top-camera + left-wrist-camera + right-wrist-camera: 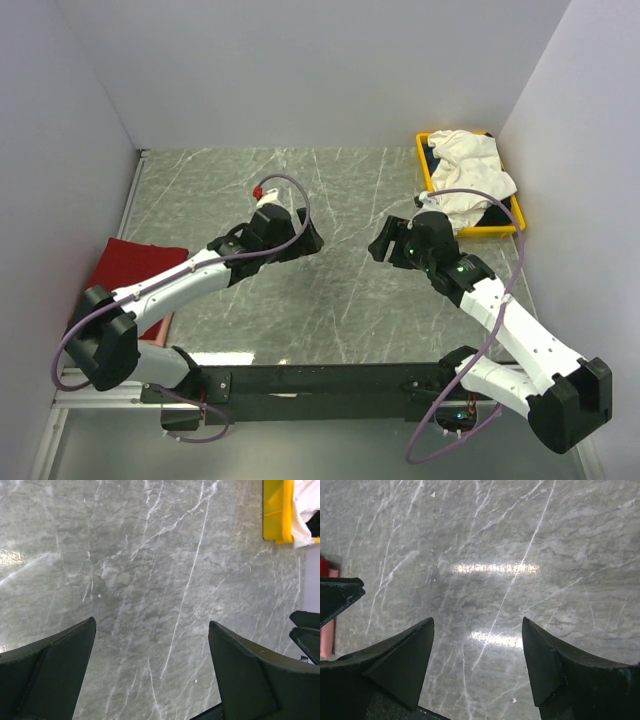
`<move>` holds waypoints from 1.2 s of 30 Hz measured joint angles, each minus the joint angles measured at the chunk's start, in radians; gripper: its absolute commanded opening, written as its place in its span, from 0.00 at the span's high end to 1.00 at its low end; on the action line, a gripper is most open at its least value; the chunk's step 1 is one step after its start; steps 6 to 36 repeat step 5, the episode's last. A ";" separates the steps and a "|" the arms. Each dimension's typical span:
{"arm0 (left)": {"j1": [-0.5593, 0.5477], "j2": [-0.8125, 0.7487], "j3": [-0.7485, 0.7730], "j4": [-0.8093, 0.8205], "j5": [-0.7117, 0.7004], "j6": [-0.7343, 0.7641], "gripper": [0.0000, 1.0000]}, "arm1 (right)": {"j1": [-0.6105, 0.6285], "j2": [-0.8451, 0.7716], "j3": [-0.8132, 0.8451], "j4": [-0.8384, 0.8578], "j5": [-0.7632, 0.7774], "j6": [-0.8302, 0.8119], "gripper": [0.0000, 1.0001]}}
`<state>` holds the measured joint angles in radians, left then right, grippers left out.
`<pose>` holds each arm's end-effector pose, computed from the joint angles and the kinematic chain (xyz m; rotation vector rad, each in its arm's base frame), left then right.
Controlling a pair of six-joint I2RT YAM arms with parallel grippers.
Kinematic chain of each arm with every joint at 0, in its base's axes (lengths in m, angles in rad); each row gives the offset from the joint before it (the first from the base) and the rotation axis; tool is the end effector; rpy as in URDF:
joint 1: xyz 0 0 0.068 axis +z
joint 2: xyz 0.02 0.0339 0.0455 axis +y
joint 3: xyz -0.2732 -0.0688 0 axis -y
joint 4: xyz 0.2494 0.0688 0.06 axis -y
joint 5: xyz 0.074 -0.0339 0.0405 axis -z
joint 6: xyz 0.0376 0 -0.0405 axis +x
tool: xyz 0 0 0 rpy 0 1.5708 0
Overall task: Fold and stack the t-shirts
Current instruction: Reset both grippers
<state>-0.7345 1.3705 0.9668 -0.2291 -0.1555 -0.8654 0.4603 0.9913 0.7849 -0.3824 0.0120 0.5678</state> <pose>0.2326 -0.2022 0.2727 -0.2398 2.2778 -0.7076 0.1969 0.0971 0.2877 0.1262 2.2137 0.5713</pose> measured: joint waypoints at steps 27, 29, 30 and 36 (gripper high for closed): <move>0.000 -0.008 -0.013 0.028 0.013 0.007 0.01 | 0.000 0.000 -0.002 0.000 0.001 0.000 0.23; 0.000 -0.008 -0.013 0.028 0.013 0.007 0.01 | 0.000 0.000 -0.002 0.000 0.001 0.000 0.23; 0.000 -0.008 -0.013 0.028 0.013 0.007 0.01 | 0.000 0.000 -0.002 0.000 0.001 0.000 0.23; 0.000 -0.008 -0.013 0.028 0.013 0.007 0.01 | 0.000 0.000 -0.002 0.000 0.001 0.000 0.23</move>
